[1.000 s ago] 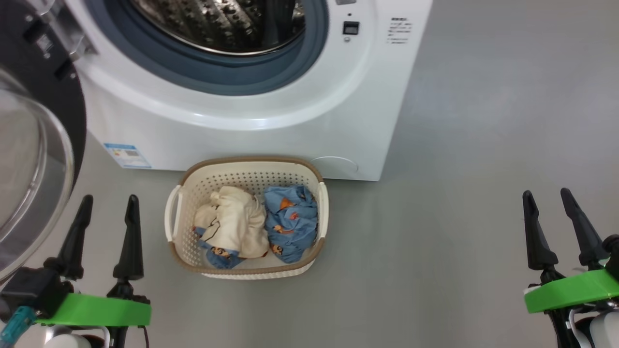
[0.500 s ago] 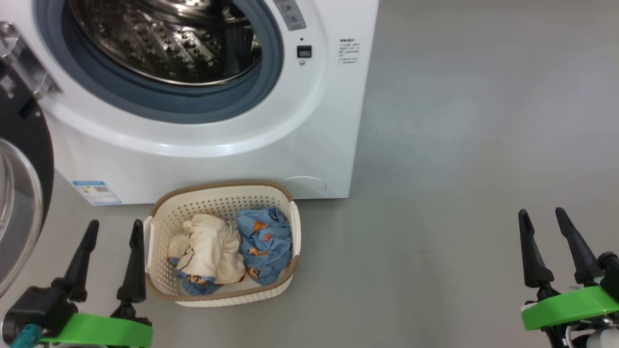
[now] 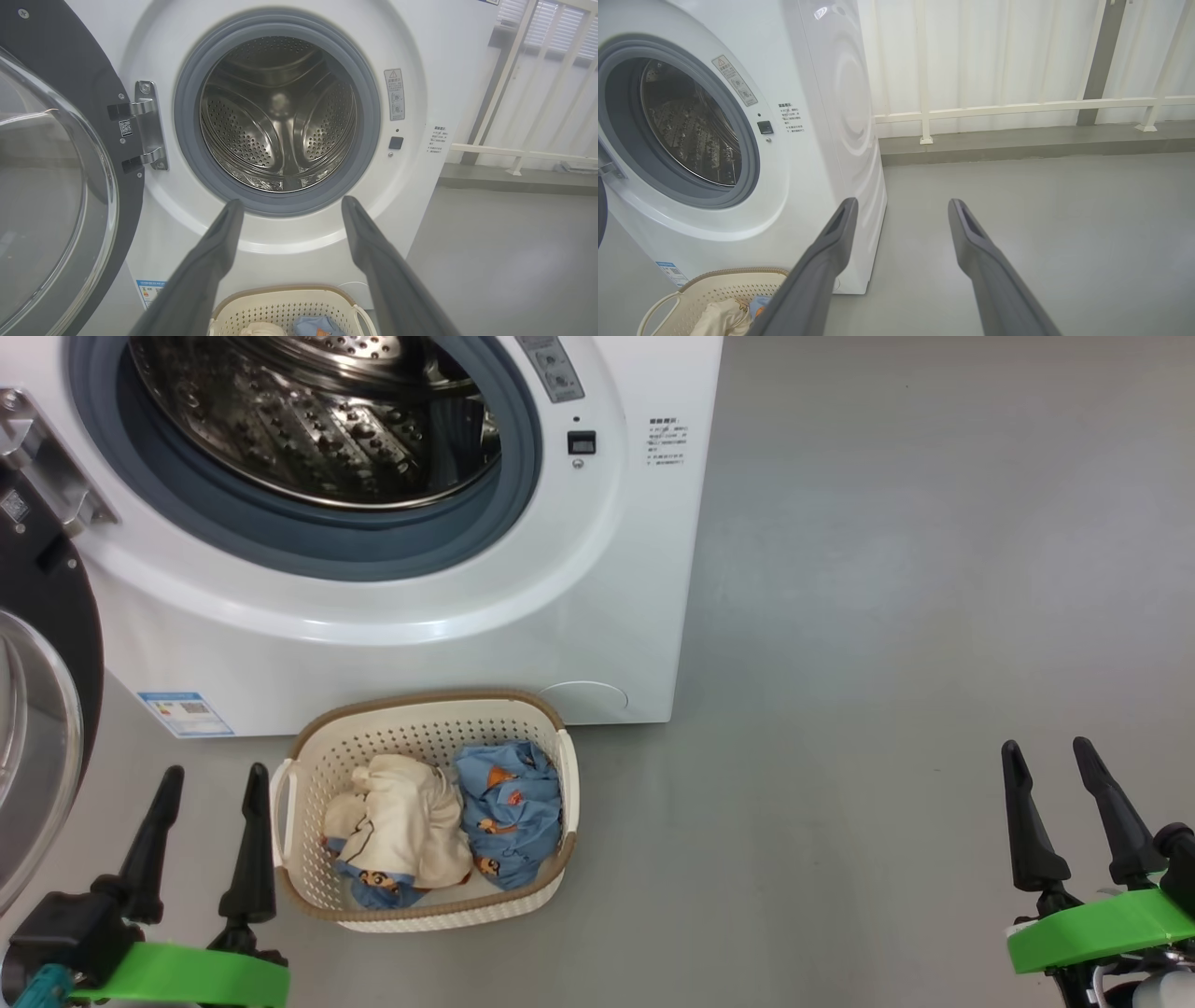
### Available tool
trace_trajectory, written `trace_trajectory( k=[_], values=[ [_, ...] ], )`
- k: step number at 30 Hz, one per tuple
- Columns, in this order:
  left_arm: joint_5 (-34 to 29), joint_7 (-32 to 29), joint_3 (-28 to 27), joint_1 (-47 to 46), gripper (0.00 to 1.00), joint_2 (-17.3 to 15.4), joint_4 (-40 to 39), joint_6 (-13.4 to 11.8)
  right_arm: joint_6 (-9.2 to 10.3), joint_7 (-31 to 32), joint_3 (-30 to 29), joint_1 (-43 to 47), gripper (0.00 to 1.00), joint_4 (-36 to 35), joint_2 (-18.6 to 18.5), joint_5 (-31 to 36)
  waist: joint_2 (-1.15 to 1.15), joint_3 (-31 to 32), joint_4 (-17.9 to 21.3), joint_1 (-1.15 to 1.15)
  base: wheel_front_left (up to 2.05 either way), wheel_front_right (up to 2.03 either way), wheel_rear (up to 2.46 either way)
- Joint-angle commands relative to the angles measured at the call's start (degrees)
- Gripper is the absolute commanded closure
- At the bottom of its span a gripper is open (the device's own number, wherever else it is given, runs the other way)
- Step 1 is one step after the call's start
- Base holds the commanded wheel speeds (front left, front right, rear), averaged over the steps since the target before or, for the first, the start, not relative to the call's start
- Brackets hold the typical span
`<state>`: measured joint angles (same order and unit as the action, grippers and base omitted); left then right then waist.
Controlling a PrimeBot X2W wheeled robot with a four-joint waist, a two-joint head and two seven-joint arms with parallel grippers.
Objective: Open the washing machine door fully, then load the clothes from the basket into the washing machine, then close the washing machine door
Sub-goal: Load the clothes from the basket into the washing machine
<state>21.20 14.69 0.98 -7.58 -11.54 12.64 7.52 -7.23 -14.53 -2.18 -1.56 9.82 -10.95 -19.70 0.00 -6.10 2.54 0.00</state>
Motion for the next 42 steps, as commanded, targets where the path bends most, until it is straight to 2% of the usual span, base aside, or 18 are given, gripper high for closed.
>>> trace_trajectory(
  k=[1, 8, 21, 28, 42],
  values=[
    [0.6, 0.3, -2.4, -0.7, 0.0, -1.3, -0.8, 0.0, -0.25, -0.5, 0.8, 0.0, 0.0, -1.7, -0.9, -0.3, 0.0, -0.2, -0.2, 0.0, 0.0, 0.0, 0.0],
    [1.8, 0.3, -2.0, -1.2, 0.0, -1.3, -0.5, 0.0, -0.25, -0.5, 0.9, -0.4, 0.0, -1.8, -0.8, -0.2, 0.0, -1.0, -0.4, 0.0, 0.04, -0.16, 0.11],
    [2.5, 0.3, -2.1, -2.2, 0.0, -1.6, -0.6, 0.0, -0.25, -0.5, 1.1, -1.5, 0.0, -1.8, -0.6, -0.2, 0.0, -2.6, -0.4, 0.0, 0.47, -1.04, 0.58],
    [0.7, 0.3, -1.9, -3.0, 0.0, -1.8, -0.7, 0.0, -0.25, -0.5, 1.0, -2.0, 0.0, -1.7, -0.4, -0.1, 0.0, -3.3, -0.4, 0.0, 0.33, -0.77, 0.44],
    [-0.7, 0.3, -2.0, -3.6, 0.0, -0.4, 0.3, 0.0, -0.25, -0.5, 1.2, -2.7, 0.0, -1.7, -0.2, 0.0, 0.0, -4.0, -0.5, 0.0, 0.01, -0.01, 0.0]
  ],
)
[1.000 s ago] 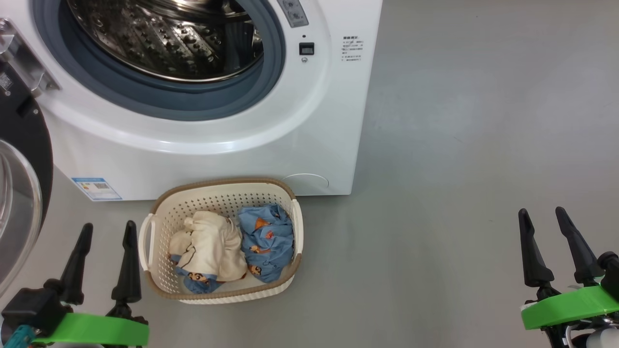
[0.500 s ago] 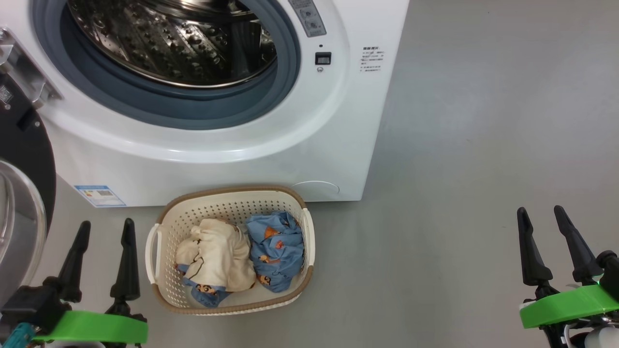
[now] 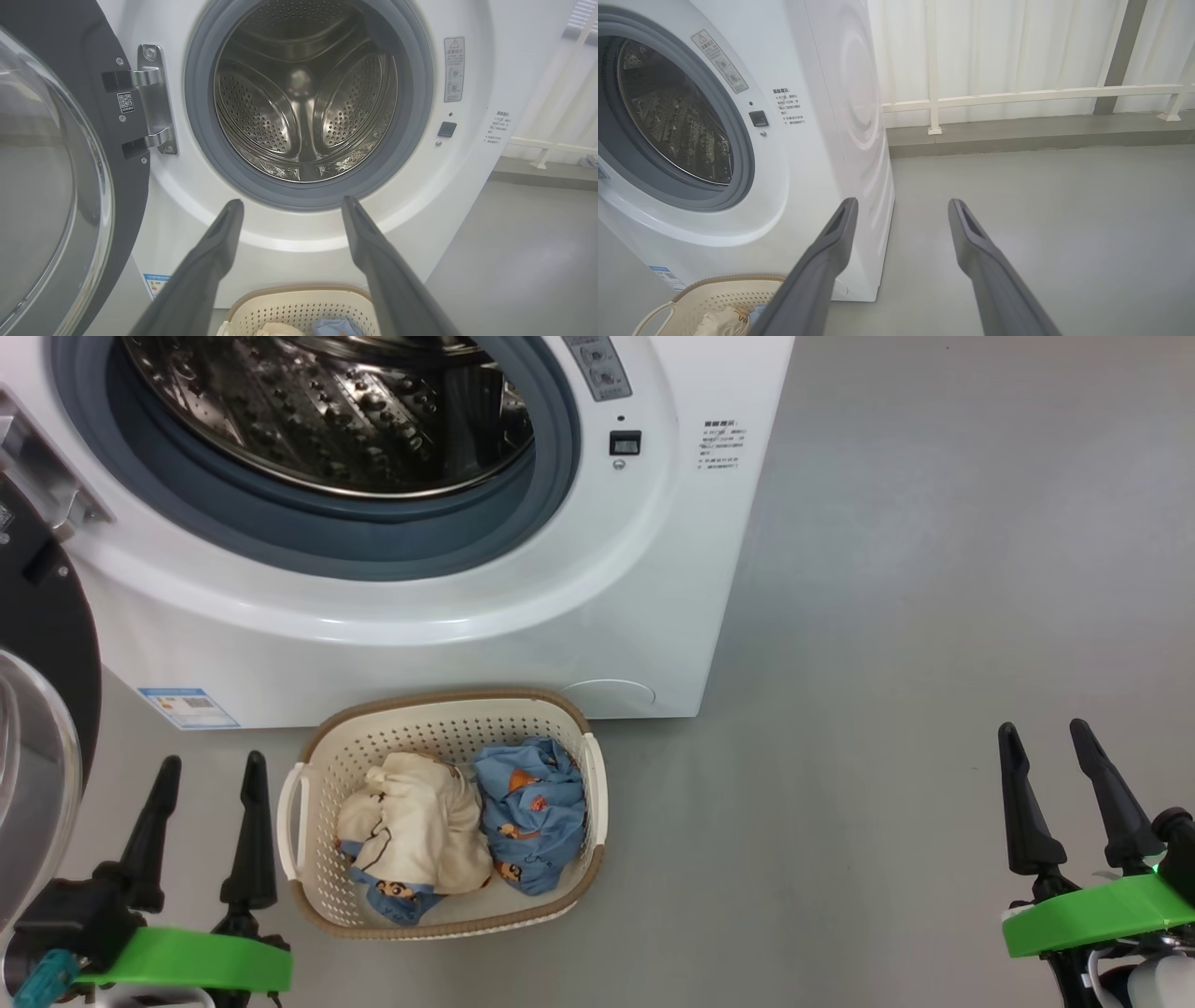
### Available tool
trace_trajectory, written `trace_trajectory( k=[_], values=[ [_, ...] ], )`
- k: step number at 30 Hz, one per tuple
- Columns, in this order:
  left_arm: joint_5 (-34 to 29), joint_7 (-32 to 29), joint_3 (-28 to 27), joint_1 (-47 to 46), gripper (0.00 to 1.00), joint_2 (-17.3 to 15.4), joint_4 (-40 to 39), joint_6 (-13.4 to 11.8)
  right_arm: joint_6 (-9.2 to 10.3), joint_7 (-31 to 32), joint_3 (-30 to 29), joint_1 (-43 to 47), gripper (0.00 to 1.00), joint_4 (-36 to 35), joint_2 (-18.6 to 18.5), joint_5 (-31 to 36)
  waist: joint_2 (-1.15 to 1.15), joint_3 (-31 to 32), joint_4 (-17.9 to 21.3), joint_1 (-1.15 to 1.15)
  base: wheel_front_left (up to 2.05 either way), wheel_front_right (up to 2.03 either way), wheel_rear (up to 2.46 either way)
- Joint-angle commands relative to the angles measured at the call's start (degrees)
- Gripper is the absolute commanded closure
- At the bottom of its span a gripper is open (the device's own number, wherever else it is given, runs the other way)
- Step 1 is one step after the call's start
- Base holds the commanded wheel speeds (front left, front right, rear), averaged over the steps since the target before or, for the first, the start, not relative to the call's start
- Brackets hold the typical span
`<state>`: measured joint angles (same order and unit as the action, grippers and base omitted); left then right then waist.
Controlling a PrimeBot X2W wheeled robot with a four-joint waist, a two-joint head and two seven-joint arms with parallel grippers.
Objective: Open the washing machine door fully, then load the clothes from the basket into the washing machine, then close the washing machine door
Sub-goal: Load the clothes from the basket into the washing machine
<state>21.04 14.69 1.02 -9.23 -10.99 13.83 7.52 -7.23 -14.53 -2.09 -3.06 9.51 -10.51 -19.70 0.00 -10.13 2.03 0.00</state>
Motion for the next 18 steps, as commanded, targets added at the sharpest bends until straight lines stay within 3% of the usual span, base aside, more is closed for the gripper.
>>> trace_trajectory(
  k=[1, 18],
  values=[
    [-0.4, 0.3, -2.0, -2.0, 0.0, -0.9, -0.4, 0.0, -0.25, -0.5, 1.2, -1.2, 0.0, -1.5, -0.7, 0.0, 0.0, -0.1, 0.0, 0.0, 0.0, 0.0, 0.0],
    [-2.5, 0.3, 1.0, -3.5, 0.0, -0.3, 9.0, 0.0, -0.25, -0.5, 2.2, -2.4, 0.0, -1.8, 0.0, 0.1, 0.0, -2.7, 0.5, 0.0, 0.0, 0.0, 0.0]
  ],
)
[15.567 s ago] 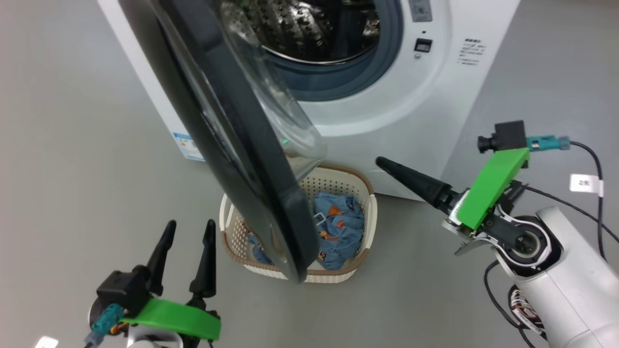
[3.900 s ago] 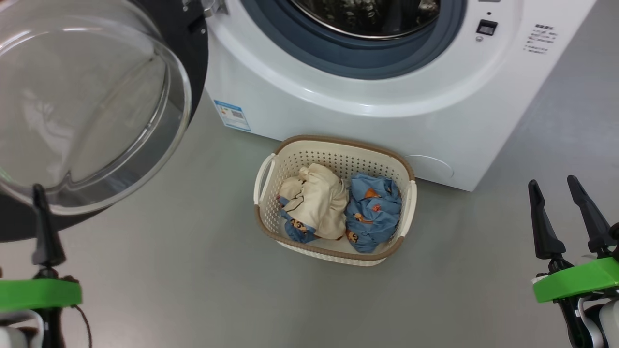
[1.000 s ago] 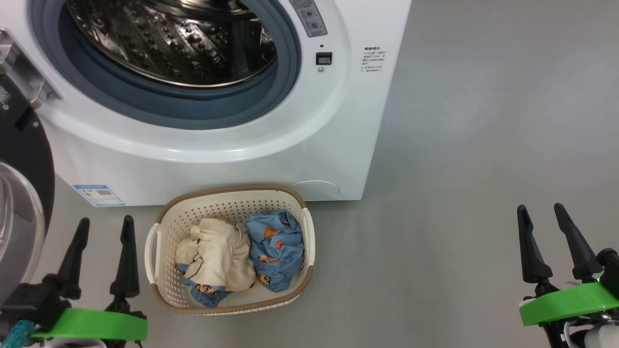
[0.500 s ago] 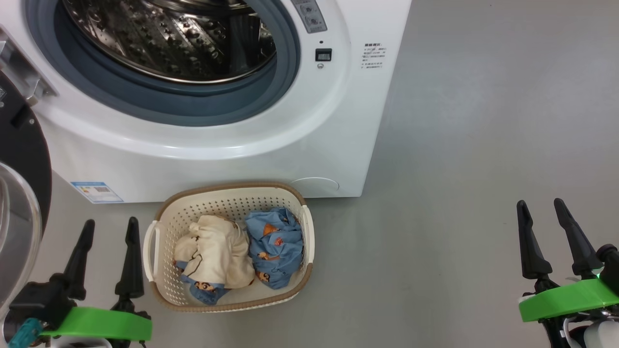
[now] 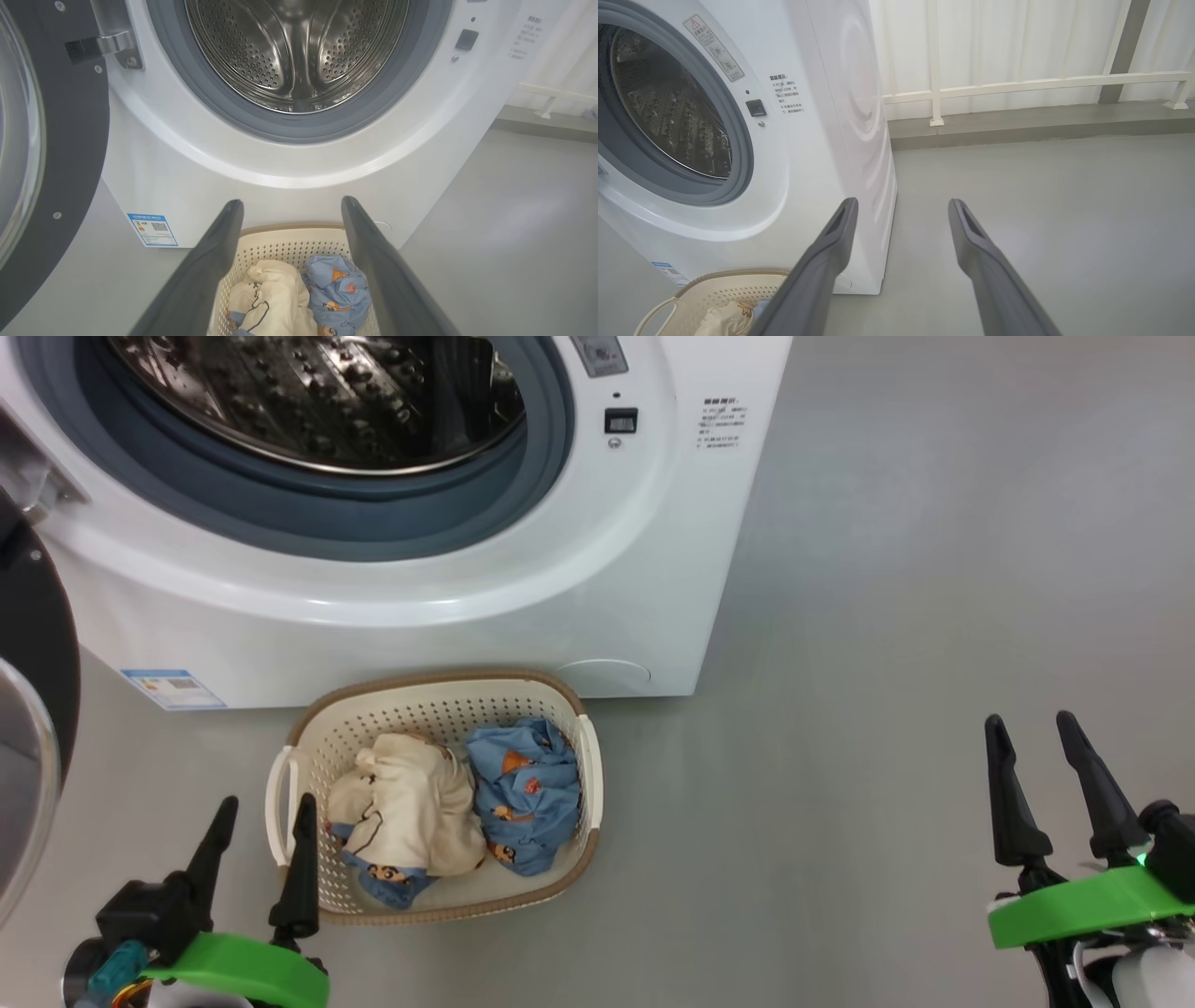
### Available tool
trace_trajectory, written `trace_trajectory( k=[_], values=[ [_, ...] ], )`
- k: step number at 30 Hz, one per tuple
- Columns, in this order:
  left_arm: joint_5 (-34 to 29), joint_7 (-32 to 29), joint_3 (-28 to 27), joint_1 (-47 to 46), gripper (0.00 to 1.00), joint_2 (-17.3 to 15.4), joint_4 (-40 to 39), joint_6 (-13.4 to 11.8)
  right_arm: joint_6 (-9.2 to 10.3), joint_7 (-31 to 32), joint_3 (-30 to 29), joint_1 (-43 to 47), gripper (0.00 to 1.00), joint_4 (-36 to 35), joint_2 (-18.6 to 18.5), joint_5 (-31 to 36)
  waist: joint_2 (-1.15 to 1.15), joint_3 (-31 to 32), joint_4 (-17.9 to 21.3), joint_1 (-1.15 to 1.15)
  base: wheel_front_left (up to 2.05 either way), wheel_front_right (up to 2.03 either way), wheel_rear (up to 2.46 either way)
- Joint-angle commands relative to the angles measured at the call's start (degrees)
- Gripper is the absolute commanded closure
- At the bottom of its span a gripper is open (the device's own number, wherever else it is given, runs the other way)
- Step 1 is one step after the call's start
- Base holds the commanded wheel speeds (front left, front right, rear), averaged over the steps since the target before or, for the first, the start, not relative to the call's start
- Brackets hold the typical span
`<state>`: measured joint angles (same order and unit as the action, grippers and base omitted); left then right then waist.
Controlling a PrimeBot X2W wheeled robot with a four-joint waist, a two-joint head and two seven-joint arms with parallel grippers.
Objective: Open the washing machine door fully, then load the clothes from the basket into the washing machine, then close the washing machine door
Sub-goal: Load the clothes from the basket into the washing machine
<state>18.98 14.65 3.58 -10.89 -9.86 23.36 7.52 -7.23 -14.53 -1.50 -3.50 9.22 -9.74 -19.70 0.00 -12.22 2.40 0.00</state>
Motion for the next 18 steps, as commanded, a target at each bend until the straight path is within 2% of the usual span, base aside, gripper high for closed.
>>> trace_trajectory(
  k=[1, 18],
  values=[
    [-0.5, 0.3, -1.2, -2.3, 0.0, -1.4, 0.4, 0.0, -0.25, -0.5, 1.7, -2.1, 0.0, -1.6, -0.8, 0.1, 0.0, -1.0, 0.2, 0.0, 0.0, 0.0, 0.0],
    [-0.9, 0.3, 2.3, -14.3, 0.0, -2.5, 20.1, 0.0, -0.25, -0.5, 4.0, -8.4, 0.0, -2.4, 2.2, 0.5, 0.0, -11.9, 3.5, 0.0, 0.0, 0.0, 0.0]
  ],
)
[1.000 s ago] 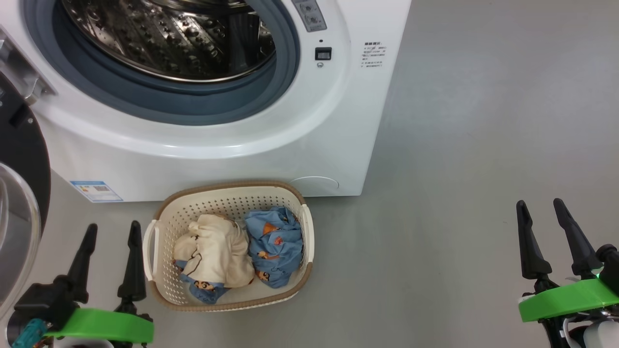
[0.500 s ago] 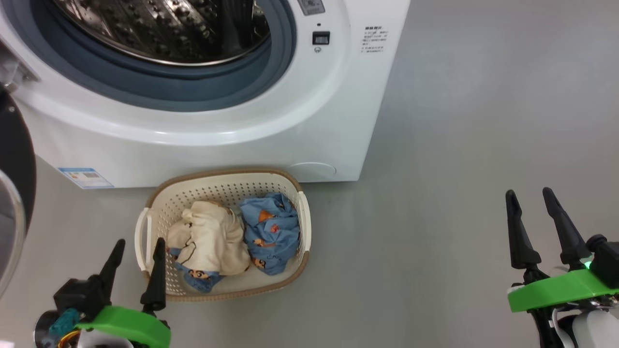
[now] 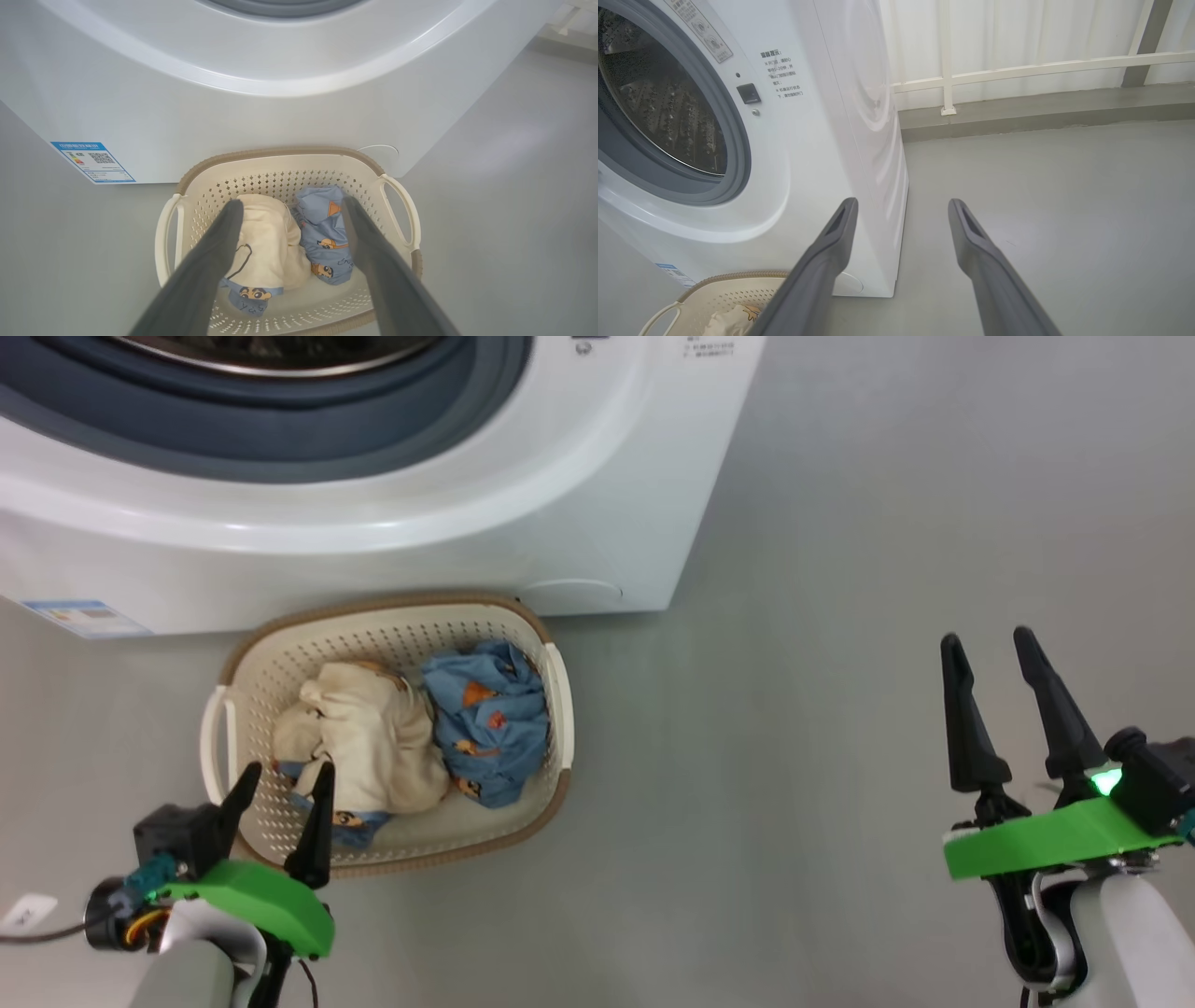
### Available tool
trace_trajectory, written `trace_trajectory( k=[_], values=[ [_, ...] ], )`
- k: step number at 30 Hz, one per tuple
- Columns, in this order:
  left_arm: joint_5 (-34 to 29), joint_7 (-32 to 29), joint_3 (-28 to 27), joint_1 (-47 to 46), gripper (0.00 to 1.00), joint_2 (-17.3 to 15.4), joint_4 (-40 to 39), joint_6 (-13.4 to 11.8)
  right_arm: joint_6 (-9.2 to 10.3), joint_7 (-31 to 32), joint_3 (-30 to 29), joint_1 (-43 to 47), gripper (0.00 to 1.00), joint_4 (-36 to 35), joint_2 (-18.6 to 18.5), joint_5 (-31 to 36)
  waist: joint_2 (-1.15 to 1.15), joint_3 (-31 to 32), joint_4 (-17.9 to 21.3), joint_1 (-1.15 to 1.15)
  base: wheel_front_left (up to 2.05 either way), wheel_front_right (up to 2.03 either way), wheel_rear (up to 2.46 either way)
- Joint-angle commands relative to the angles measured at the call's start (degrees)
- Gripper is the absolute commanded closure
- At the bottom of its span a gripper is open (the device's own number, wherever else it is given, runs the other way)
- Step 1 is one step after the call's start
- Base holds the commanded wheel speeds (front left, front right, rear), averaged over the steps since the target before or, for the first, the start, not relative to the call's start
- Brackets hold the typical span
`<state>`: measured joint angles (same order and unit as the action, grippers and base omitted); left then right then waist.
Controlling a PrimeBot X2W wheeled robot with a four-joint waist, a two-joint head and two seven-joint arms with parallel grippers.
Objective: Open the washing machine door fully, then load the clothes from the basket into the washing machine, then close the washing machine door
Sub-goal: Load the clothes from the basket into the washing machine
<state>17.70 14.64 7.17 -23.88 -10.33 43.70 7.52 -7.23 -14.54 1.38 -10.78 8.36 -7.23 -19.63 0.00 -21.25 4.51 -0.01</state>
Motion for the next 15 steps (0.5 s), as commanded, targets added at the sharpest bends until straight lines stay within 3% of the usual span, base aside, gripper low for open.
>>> trace_trajectory(
  k=[1, 15],
  values=[
    [0.5, 0.4, -0.9, -2.2, 0.0, -2.3, 0.8, 0.0, -0.25, -0.5, 1.2, -1.7, 0.0, -1.6, -0.2, 0.4, 0.0, -3.8, 1.6, 0.01, 0.0, 0.0, 0.0],
    [1.3, -0.2, 6.5, -17.8, 0.0, -5.8, 18.7, 0.0, -0.25, -0.5, 2.4, -8.6, 0.0, -2.7, 2.6, 0.5, 0.0, -16.0, 4.4, 0.01, 0.0, 0.0, 0.0]
  ],
)
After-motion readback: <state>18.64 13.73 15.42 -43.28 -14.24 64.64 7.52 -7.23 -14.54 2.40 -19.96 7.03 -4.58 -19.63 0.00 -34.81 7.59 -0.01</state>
